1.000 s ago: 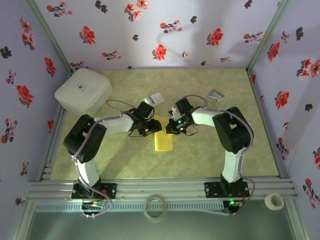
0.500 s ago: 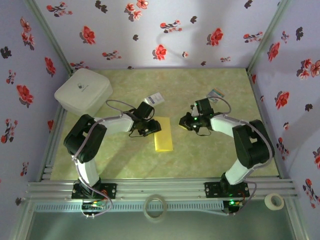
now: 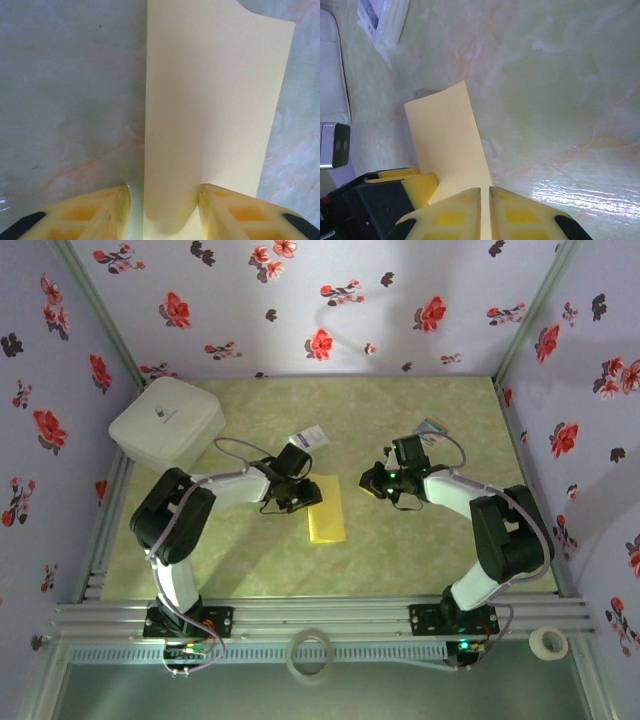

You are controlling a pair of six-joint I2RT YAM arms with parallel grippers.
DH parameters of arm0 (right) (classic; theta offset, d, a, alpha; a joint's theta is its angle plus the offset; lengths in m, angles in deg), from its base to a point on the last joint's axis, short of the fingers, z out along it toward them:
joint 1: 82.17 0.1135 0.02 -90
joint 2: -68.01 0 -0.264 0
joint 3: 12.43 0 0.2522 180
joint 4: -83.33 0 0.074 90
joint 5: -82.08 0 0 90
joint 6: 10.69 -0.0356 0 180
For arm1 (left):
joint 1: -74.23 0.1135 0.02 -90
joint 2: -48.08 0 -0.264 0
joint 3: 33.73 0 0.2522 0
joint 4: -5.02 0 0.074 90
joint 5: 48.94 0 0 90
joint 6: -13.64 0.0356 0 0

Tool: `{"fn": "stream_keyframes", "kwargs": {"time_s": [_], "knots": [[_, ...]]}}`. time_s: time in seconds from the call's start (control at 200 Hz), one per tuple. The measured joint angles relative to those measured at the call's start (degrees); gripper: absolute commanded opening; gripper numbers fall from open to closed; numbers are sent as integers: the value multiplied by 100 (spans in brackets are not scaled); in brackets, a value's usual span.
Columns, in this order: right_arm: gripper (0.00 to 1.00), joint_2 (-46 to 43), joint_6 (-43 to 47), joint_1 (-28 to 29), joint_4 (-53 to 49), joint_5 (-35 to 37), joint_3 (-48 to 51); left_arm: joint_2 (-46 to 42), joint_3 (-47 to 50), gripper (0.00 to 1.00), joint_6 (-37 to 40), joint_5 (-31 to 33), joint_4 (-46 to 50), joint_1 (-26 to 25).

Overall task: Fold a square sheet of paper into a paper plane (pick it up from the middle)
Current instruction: Hold the square sheet of paper at the center of the table.

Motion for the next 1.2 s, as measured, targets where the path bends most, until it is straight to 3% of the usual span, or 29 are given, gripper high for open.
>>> {"fn": "stream_keyframes", "kwargs": {"time_s": [0.335,0.665,1.2], "knots": [[14,0,-85,0,0,-2,26,26,-42,37,-24,122,83,-33],[14,2,-105,13,0,-4,59,7,-28,42,-170,295,55,-92],[15,0,-103,55,0,-7,59,136,-249,41,-83,334,341,-118]]}}
